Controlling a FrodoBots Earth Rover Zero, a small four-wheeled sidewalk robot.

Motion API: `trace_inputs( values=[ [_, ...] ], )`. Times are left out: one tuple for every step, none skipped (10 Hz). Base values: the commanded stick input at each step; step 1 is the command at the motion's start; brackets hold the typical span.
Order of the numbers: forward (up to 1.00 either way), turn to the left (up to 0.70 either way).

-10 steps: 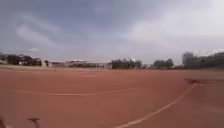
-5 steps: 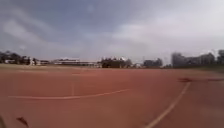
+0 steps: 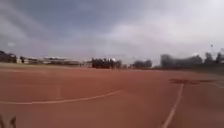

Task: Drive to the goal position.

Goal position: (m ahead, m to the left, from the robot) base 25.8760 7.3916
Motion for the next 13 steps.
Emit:
trace_inputs(
  values=[
    [0.70, 0.00],
    [0.70, 0.00],
    [0.70, 0.00],
    [0.70, 0.00],
    [0.70, 0.00],
    [0.70, 0.00],
    [0.70, 0.00],
    [0.70, 0.00],
    [0.70, 0.00],
    [0.70, 0.00],
    [0.70, 0.00],
    [0.70, 0.00],
    [0.70, 0.00]
  ],
)
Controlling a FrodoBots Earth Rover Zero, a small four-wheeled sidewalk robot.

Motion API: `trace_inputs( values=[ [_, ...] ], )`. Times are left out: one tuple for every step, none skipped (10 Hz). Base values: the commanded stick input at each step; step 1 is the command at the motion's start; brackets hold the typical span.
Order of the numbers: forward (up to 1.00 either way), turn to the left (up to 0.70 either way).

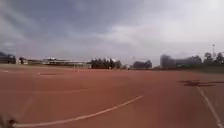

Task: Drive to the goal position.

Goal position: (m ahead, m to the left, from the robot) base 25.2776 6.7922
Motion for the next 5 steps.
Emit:
trace_inputs(
  values=[
    [0.70, 0.00],
    [0.70, 0.00],
    [0.70, 0.00],
    [0.70, 0.00],
    [0.70, 0.00]
  ],
)
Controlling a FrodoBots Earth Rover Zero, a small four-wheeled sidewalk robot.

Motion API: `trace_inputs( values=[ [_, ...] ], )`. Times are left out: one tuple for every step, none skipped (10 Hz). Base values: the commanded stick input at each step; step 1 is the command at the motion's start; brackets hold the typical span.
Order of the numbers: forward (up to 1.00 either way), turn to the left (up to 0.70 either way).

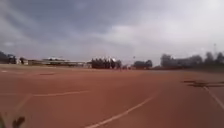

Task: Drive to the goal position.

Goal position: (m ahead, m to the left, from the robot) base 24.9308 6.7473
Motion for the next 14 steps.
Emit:
trace_inputs(
  values=[
    [0.70, 0.00],
    [0.70, 0.00],
    [0.70, 0.00],
    [0.70, 0.00],
    [0.70, 0.00],
    [0.70, 0.00],
    [0.70, 0.00],
    [0.70, 0.00],
    [0.70, 0.00],
    [0.70, 0.00],
    [0.70, 0.00],
    [0.70, 0.00],
    [0.70, 0.00],
    [0.70, 0.00]
  ],
)
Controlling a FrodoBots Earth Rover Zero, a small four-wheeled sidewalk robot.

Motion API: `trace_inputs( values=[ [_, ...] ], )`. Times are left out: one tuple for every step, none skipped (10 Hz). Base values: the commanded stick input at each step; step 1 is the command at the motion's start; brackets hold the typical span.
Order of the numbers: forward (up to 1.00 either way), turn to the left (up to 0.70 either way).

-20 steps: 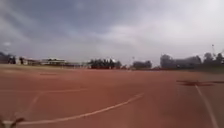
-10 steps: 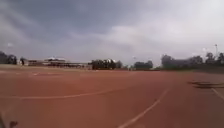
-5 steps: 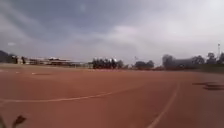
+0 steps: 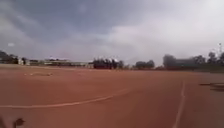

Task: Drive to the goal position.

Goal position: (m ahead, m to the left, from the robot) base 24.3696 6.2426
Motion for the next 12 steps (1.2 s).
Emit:
trace_inputs(
  values=[
    [0.70, 0.00],
    [0.70, 0.00],
    [0.70, 0.00],
    [0.70, 0.00],
    [0.70, 0.00],
    [0.70, 0.00],
    [0.70, 0.00],
    [0.70, 0.00],
    [0.70, -0.10],
    [0.70, -0.35],
    [0.70, -0.35],
    [0.70, -0.35]
  ],
)
